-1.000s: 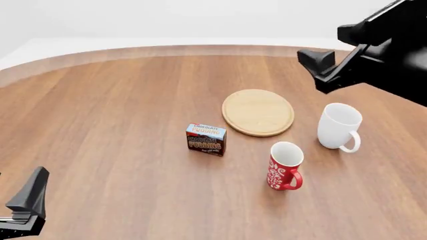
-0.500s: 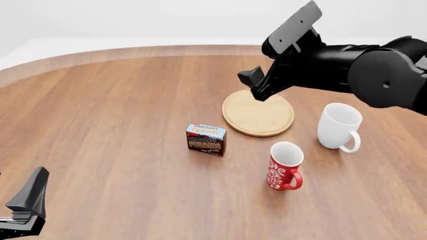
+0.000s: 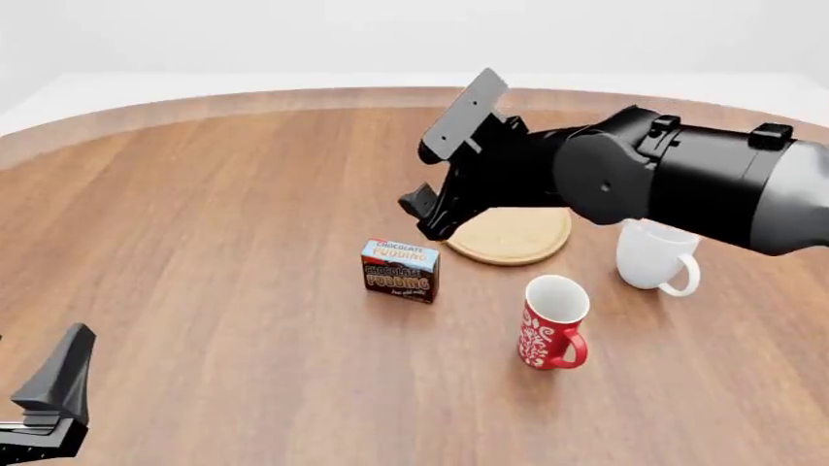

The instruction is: Put the chocolate pudding to the left of the plate.

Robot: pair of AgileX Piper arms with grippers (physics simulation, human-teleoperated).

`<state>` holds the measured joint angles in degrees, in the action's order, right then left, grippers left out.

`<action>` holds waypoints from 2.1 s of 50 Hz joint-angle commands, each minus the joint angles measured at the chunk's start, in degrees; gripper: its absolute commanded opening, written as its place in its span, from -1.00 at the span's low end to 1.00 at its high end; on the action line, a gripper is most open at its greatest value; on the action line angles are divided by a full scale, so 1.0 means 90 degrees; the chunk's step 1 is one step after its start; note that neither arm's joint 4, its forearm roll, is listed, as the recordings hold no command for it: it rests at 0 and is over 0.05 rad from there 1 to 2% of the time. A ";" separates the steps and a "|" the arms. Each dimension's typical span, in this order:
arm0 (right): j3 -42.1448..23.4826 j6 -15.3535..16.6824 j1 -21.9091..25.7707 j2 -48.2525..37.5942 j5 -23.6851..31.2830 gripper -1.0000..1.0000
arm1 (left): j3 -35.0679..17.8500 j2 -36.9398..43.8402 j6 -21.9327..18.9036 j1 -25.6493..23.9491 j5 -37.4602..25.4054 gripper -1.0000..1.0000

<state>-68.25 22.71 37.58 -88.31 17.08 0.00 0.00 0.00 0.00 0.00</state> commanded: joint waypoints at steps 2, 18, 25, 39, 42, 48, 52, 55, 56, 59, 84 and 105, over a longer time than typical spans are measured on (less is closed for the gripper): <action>-0.0068 0.0005 0.0119 -0.0531 -0.0112 1.00 | 0.0000 0.0000 0.0000 0.0000 0.0000 1.00; -0.0027 -0.0071 0.0094 -0.0876 -0.0339 1.00 | 0.0000 0.0000 0.0000 0.0000 0.0000 1.00; 0.0074 -0.0122 0.0068 -0.1016 -0.0496 1.00 | 0.0000 0.0000 0.0000 0.0000 0.0000 1.00; 0.0052 -0.0184 0.0039 -0.1292 -0.0671 1.00 | 0.0000 0.0000 0.0000 0.0000 0.0000 1.00; 0.0071 -0.0259 0.0057 -0.1317 -0.0728 1.00 | 0.0000 0.0000 0.0000 0.0000 0.0000 1.00; 0.0195 -0.0372 0.0048 -0.1416 -0.0924 1.00 | 0.0000 0.0000 0.0000 0.0000 0.0000 1.00; 0.0220 -0.0399 0.0039 -0.1490 -0.0969 1.00 | 0.0000 0.0000 0.0000 0.0000 0.0000 1.00; 0.0198 -0.0427 0.0022 -0.1520 -0.0978 1.00 | 0.0000 0.0000 0.0000 0.0000 0.0000 1.00; 0.0196 -0.0448 0.0020 -0.1528 -0.0983 1.00 | 0.0000 0.0000 0.0000 0.0000 0.0000 1.00; 0.0207 -0.0453 0.0000 -0.1571 -0.1010 1.00 | 0.0000 0.0000 0.0000 0.0000 0.0000 1.00; 0.0327 -0.0555 -0.0140 -0.1912 -0.1335 1.00 | 0.0000 0.0000 0.0000 0.0000 0.0000 1.00; 0.0307 -0.0597 -0.0188 -0.2115 -0.1483 1.00 | 0.0000 0.0000 0.0000 0.0000 0.0000 1.00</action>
<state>-65.58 17.44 36.30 -106.71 4.29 0.00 0.00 0.00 0.00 0.00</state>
